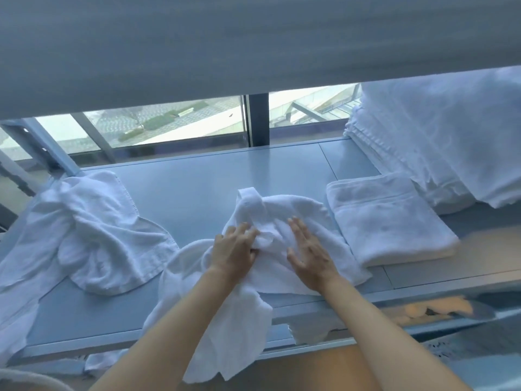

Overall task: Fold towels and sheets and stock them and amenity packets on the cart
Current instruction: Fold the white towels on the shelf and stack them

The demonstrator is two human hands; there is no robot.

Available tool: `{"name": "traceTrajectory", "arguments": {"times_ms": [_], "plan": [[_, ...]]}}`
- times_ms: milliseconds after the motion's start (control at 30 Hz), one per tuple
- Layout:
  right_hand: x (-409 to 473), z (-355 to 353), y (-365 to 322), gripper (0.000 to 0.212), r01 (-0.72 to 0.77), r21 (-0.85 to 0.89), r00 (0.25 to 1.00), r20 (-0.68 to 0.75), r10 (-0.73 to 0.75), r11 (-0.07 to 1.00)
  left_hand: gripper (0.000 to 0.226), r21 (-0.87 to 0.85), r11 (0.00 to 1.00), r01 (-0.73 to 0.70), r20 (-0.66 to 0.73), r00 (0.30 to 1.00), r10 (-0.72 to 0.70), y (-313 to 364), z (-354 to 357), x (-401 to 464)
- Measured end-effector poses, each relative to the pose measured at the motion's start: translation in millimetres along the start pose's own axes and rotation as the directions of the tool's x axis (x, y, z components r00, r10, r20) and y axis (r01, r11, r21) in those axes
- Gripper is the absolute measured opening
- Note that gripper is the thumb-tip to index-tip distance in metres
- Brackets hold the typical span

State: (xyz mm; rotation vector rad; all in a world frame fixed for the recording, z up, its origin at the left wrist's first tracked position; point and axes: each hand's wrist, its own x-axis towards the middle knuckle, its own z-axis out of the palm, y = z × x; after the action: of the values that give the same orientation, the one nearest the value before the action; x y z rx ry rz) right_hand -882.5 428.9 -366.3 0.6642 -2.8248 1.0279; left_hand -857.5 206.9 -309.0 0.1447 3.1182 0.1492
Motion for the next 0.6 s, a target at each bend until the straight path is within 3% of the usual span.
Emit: {"name": "traceTrajectory", "arguments": {"times_ms": [100,200,300,367,433,500,567,600], "plan": [[-4.6,-14.8,15.5,0.068,-0.025,-0.178,0.997,0.062,0.036,0.984,0.015,-0.179,0.981,0.074,-0.202,0.973,-0.11,-9.6,-7.4,1.2],[-8.7,-24.6,28.2,0.064,0.04,-0.236,0.994,0.105,-0.016,0.971,0.009,-0.26,0.946,0.194,-0.333,0.902,-0.276,-34.4,-26.4,5.8],[-3.9,-32.6,36.0,0.066,0.091,-0.239,0.988,0.146,-0.057,0.967,0.01,-0.277,0.906,0.32,-0.28,0.875,-0.395,-63.2,-36.8,2.5],[3.8,-35.8,38.4,0.068,0.126,-0.257,0.982,0.172,-0.083,0.958,0.036,-0.252,0.879,0.406,-0.152,0.88,-0.45,-71.8,-33.1,-5.4],[13.7,-35.5,37.4,0.073,0.152,-0.277,0.97,0.227,-0.089,0.949,0.078,-0.192,0.911,0.366,-0.104,0.915,-0.39,-67.8,-23.3,-19.2],[29.5,-32.9,31.7,0.077,0.147,-0.301,0.957,0.282,-0.059,0.942,0.102,-0.12,0.976,0.184,-0.17,0.964,-0.203,-56.0,-11.9,-32.7],[51.1,-25.9,19.6,0.074,0.072,-0.345,0.954,0.297,0.036,0.936,0.102,-0.075,0.995,0.066,-0.18,0.981,-0.079,-46.6,-0.2,-42.9],[62.0,-20.0,8.4,0.071,-0.007,-0.349,0.954,0.279,0.111,0.937,0.093,-0.083,0.993,0.08,-0.144,0.985,-0.091,-43.5,5.1,-47.3]]}}
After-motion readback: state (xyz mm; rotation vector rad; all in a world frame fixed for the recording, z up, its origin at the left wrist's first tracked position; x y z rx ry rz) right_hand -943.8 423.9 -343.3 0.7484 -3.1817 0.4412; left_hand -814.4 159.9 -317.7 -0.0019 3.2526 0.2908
